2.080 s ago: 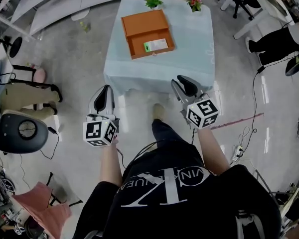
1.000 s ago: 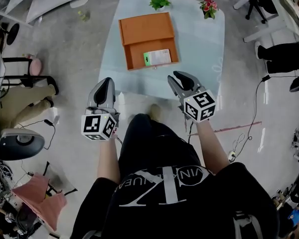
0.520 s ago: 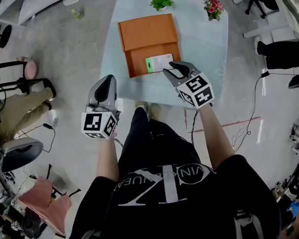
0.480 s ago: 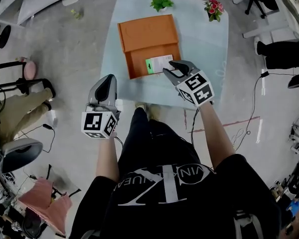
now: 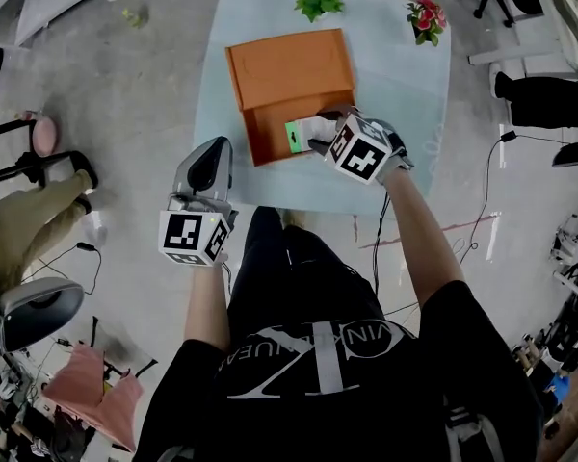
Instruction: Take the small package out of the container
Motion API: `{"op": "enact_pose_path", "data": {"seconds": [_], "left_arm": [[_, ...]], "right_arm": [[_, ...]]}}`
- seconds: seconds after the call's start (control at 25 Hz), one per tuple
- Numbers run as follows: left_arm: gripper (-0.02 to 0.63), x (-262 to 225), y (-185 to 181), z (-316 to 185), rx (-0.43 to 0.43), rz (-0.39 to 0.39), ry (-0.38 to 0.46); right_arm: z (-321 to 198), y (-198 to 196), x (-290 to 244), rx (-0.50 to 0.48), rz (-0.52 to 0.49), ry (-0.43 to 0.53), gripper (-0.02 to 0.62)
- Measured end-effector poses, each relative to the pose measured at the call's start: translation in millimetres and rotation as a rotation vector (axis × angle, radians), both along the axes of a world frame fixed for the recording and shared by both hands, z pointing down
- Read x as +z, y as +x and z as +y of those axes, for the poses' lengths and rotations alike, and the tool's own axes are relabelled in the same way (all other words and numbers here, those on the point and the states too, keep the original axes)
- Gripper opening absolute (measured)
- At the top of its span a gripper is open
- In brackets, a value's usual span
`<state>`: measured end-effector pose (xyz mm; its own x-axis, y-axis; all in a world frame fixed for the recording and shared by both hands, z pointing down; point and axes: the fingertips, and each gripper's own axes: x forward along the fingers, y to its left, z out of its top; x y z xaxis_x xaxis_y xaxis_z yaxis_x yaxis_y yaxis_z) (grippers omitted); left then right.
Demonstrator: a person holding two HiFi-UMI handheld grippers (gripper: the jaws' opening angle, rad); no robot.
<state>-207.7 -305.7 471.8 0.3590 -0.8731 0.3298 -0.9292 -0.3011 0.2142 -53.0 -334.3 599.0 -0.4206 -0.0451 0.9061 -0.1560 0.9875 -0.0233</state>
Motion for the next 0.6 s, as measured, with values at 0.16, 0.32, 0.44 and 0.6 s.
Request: {"op": "enact_pose_path", "data": {"seconds": [0.16,0.32,0.44,0.6], "left_arm": [[0.0,9,-2,-6,0.002,0.013,-0.015],[0.0,15,-5,-8,0.002,0.026,-0.024],[0.0,19,-8,-7,-0.002,0.036,-0.027],[0.0,19,-10,-6,-0.01,0.057,-0.026]], "right_arm": [[0,-3,19,-0.113,0.106,-0.013,0.249],[-4,-11,28,-0.145,0.141,-0.064,0.26],[0,-12,35,-0.201,0.178,-0.112,0.288],[1,-11,42,-0.223,0.208,-0.185,0.299]]}}
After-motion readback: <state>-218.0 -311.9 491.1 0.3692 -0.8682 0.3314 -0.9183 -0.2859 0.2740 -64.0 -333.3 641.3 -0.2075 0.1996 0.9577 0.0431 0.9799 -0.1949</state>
